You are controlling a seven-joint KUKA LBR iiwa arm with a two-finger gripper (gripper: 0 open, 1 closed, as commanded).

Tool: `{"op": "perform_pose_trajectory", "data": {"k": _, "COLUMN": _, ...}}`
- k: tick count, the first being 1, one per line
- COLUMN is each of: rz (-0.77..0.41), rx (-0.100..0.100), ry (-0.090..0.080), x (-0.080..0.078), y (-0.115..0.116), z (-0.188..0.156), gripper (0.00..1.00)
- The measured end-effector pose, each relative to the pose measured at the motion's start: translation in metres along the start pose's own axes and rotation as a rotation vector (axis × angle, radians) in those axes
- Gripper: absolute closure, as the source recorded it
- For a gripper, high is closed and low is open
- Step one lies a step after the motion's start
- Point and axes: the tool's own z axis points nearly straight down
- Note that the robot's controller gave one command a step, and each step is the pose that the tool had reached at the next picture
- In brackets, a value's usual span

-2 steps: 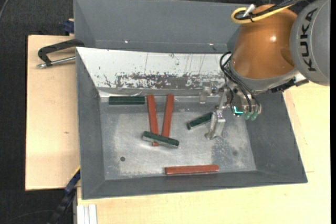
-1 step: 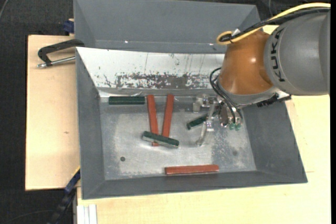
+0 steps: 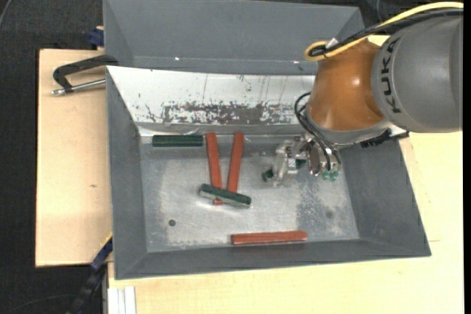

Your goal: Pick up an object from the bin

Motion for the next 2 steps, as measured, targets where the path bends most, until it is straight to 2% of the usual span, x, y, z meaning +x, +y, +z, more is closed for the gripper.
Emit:
{"op": "perform_pose_trajectory", "data": {"k": 1, "rz": 0.0, "rx": 0.0, "ry": 0.0, "x": 0.0, "y": 0.0, "z": 0.0, "gripper": 0.0}}
{"op": "perform_pose_trajectory", "data": {"k": 2, "rz": -0.082, "rx": 0.001, "ry": 0.002, "x": -0.001, "y": -0.003, "z": 0.025, "gripper": 0.0}}
